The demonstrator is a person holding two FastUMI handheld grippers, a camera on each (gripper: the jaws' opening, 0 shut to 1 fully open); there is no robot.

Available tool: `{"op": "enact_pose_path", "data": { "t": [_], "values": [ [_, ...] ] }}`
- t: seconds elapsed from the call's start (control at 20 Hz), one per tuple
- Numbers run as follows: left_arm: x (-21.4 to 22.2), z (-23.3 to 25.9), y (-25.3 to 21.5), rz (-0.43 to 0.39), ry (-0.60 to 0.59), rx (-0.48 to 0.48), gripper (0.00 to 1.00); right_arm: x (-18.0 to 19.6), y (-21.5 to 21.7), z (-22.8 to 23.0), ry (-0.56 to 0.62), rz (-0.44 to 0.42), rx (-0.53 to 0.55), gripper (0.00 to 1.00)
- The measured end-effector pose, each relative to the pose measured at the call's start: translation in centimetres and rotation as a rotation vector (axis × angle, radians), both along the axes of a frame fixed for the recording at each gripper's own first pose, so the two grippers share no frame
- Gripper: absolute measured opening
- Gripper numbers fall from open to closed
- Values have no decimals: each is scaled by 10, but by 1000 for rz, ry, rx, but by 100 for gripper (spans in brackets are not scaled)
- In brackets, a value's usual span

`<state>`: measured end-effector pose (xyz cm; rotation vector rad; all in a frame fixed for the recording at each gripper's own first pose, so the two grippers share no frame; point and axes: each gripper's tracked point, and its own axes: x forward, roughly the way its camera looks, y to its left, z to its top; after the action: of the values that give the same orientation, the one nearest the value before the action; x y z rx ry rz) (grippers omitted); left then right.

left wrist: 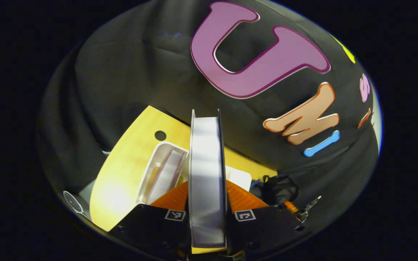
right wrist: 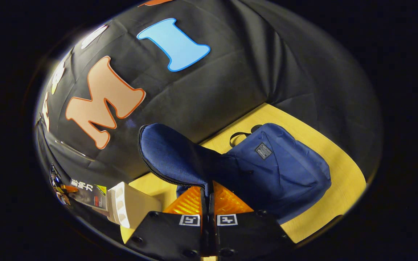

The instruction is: Open the schoolbag, grab two books from the bookshelf and put them into the schoolbag.

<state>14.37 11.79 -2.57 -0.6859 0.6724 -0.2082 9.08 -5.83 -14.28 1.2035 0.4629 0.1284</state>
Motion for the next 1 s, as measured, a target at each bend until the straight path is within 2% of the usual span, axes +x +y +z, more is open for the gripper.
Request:
{"op": "enact_pose_path", "data": {
  "t": [0.25,0.45,0.6,0.9,1.0],
  "values": [
    [-2,16,-39,-17,-26,-194,34,1,0,0,-3,4,-4,3],
    [1,9,-72,-14,-24,-277,34,2,1,-1,-7,5,2,3],
    [1,12,-116,-41,-58,-359,34,-1,-1,-1,-8,-6,16,3],
    [4,-11,-205,-93,-7,-455,34,-1,0,-2,-15,-5,28,3],
    [7,-26,-232,-106,28,-455,34,-1,-1,-2,-19,0,31,3]
  ]
}}
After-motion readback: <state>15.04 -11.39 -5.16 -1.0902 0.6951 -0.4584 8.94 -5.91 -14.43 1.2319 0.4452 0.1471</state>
